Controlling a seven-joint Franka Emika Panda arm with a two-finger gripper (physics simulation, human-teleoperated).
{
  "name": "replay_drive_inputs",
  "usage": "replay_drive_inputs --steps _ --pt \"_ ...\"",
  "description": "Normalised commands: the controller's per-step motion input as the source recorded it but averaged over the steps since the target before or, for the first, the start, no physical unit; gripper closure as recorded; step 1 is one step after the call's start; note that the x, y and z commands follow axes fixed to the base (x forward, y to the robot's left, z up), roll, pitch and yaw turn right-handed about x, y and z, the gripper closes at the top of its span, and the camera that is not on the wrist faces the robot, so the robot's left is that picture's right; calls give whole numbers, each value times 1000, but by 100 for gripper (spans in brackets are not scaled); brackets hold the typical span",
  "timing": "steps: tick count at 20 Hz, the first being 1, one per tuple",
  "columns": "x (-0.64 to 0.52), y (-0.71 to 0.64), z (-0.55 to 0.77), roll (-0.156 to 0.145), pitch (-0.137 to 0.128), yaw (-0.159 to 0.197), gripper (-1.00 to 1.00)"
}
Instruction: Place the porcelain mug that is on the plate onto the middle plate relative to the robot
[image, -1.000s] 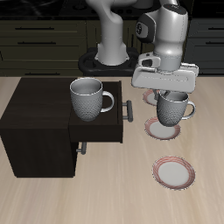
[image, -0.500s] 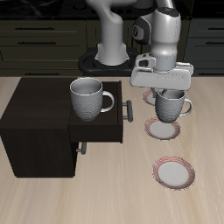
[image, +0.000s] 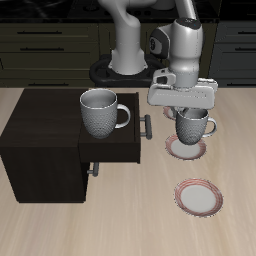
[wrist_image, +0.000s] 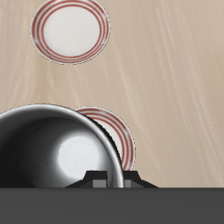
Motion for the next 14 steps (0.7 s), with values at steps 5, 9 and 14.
replay_drive_inputs --steps 5,9,14 --pt "162 -3 -257 6 25 8 100" --pt "59 134 -395 14 36 41 100" --pt "-2 6 -257 -9 53 -17 -100"
